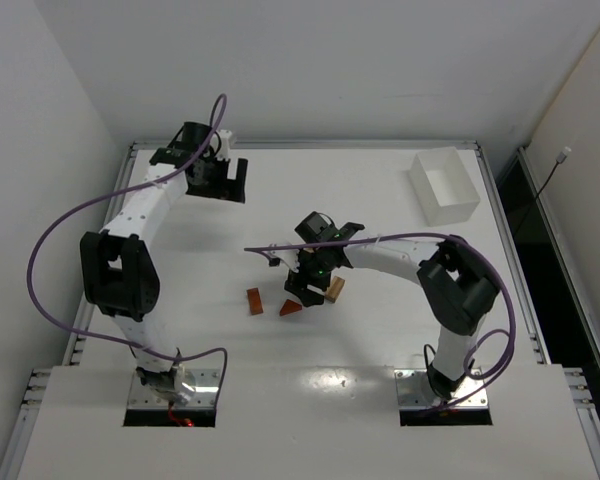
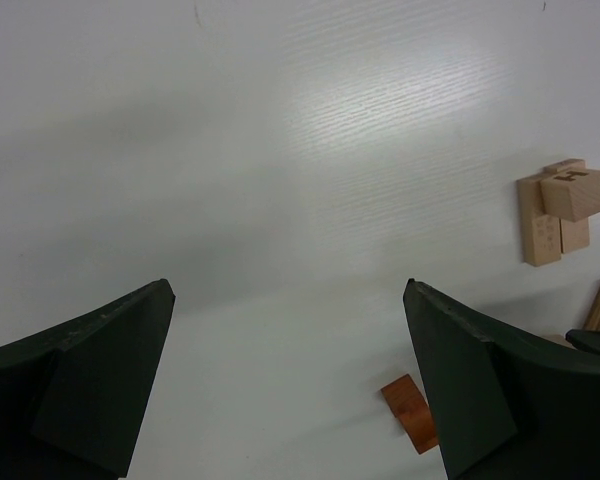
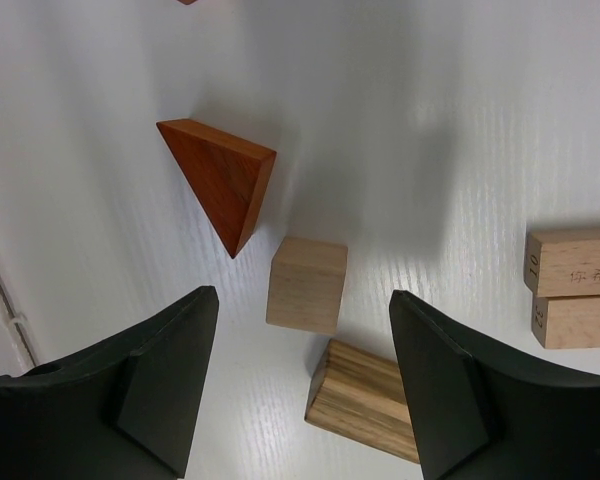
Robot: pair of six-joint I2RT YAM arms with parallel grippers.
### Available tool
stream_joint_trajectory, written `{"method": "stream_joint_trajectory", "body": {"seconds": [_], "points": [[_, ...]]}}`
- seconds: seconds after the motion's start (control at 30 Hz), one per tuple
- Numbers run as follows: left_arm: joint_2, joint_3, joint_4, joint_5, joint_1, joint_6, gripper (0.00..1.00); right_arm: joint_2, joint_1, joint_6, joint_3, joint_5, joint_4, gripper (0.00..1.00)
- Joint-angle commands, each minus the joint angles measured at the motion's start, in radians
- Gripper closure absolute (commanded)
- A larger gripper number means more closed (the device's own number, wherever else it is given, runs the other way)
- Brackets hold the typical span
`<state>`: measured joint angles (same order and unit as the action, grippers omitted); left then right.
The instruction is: Build the wood block tower
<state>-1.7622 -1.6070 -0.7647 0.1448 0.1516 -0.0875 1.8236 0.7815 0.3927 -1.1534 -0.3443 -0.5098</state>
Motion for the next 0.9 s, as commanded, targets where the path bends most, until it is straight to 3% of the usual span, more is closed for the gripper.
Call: {"method": "stream_joint_trajectory", "body": {"seconds": [0.0, 0.37, 0.73, 0.83, 0.87], "points": [[-0.016, -0.027, 0.036, 0.021, -0.001, -0.006, 0.01, 0.009, 0.005, -0.014, -0.005, -0.01, 0.016, 0.34], [-0.016, -0.027, 0.036, 0.021, -0.001, -0.006, 0.01, 0.04, 0.005, -0.025, -0.005, 0.022, 0.036, 0.34], [-0.025, -0.036, 0.036, 0.002, -0.001, -0.006, 0.01, 0.086, 0.005, -0.035, -0.031, 0.064, 0.024, 0.53], [-0.025, -0.036, 0.036, 0.002, -0.001, -0.006, 0.01, 0.095, 0.005, -0.035, -0.031, 0.073, 0.024, 0.8], [-0.025, -0.036, 0.045, 0.002, -0.001, -0.006, 0.01, 0.095, 0.005, -0.035, -0.031, 0.073, 0.024, 1.0]]}}
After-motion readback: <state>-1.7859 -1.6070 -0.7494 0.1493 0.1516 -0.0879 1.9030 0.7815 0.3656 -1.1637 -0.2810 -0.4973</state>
